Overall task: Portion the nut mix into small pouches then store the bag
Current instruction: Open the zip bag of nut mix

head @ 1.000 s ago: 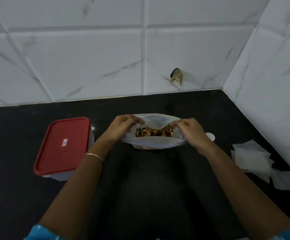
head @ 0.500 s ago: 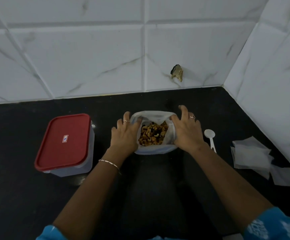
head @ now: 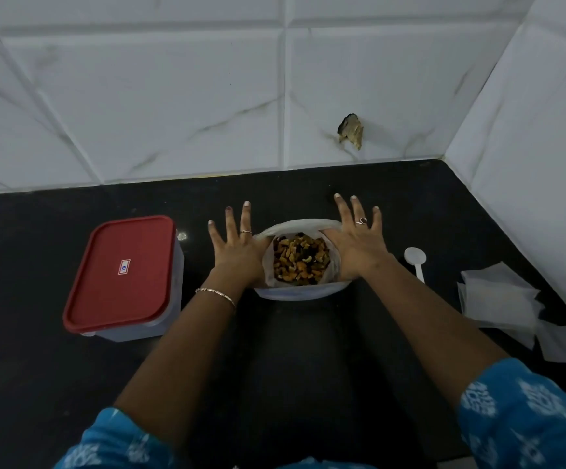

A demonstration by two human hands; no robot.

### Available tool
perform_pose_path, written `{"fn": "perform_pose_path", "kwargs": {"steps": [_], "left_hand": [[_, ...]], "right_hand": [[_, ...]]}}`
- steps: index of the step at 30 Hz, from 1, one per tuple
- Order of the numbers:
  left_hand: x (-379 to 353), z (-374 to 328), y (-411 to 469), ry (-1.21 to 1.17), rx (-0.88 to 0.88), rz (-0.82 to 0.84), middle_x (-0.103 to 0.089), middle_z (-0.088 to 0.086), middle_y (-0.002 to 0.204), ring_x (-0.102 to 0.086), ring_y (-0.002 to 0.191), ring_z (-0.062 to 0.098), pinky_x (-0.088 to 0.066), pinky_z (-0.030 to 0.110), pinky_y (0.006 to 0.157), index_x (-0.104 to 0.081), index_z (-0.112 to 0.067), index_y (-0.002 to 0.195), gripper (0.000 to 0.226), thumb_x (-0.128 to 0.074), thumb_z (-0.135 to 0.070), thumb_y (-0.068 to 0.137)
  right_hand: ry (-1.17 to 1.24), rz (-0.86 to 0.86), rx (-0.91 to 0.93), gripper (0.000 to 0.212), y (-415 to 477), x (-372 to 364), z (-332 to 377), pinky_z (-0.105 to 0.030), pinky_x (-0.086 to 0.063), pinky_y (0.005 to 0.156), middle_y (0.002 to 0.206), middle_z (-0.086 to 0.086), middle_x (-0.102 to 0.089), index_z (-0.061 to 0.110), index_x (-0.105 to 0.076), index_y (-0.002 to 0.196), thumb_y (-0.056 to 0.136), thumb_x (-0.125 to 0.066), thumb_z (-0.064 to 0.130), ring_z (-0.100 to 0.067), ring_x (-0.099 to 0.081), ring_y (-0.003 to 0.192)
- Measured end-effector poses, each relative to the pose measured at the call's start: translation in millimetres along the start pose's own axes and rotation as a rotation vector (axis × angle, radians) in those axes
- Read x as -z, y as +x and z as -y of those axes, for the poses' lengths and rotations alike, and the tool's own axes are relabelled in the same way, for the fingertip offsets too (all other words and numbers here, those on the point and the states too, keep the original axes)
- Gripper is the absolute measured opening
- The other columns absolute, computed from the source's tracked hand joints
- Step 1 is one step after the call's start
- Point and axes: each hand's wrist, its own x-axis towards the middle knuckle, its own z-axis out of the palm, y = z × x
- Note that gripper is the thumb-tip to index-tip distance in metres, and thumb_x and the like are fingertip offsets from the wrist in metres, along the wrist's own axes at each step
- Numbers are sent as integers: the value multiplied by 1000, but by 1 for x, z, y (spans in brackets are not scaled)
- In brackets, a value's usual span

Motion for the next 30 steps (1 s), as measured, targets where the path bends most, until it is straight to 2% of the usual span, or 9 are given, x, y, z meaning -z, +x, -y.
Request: {"fn": "perform_pose_path", "kwargs": {"steps": [7,9,12,15,18,22,24,27,30], "left_hand": [[-3,6,9,-142,-13,148,36,13,153,26,141,44,9,70,110,3,-44,151,107,-72,-52,76],[-2,7,10,-224,-33,171,36,11,153,25,142,43,10,69,108,1,-45,151,107,-74,-50,75],[-4,10,8,-379,-80,152,33,8,155,22,143,41,8,69,109,-11,-51,148,99,-76,-49,74],[0,8,1,-538,-110,74,23,4,159,14,146,38,4,67,111,-29,-56,141,79,-74,-41,79],[8,-4,-6,-677,-107,-102,7,3,162,1,147,35,-6,65,114,-47,-52,131,59,-67,-23,84],[18,-29,-17,-827,-126,-335,-15,5,160,-12,146,33,-21,63,112,-60,-39,121,43,-66,-19,83],[23,-47,-25,-808,-140,-400,-22,4,158,-14,146,30,-16,60,115,-63,-37,117,38,-67,-24,82],[29,-79,-33,-749,-160,-471,-26,2,156,-10,148,25,-1,58,117,-64,-38,113,33,-68,-32,81],[29,-116,-38,-733,-288,-465,-27,2,156,-13,147,26,-4,55,116,-63,-38,115,33,-68,-38,81]], "right_hand": [[57,154,2,105,11,-1,-5,-63,5,113,156,-11,30,44,-3,151,74,-74,53,-39,22,144],[145,189,26,108,13,0,-9,-62,3,114,156,-11,29,43,-6,152,71,-77,53,-39,21,144],[357,166,72,99,11,-3,-16,-60,-1,115,158,-7,26,43,-22,149,69,-81,47,-35,20,145],[592,98,91,85,2,-5,-24,-58,-8,115,161,-1,16,45,-40,142,70,-83,34,-31,12,146],[788,-32,101,63,-13,-7,-30,-56,-15,115,162,1,-4,47,-54,129,75,-81,28,-30,-2,146],[1126,-295,36,37,-40,-15,-35,-46,-33,112,142,5,-44,42,-66,107,81,-75,17,-15,-39,134],[1135,-392,-24,32,-61,-21,-42,-39,-41,106,129,5,-56,38,-68,104,82,-74,14,-7,-49,121],[1120,-483,-119,26,-97,-35,-55,-30,-46,100,115,5,-63,28,-72,103,82,-75,13,-6,-56,110],[1089,-524,-270,24,-139,-55,-73,-30,-47,98,109,5,-64,21,-73,104,81,-74,13,-13,-60,108]]}}
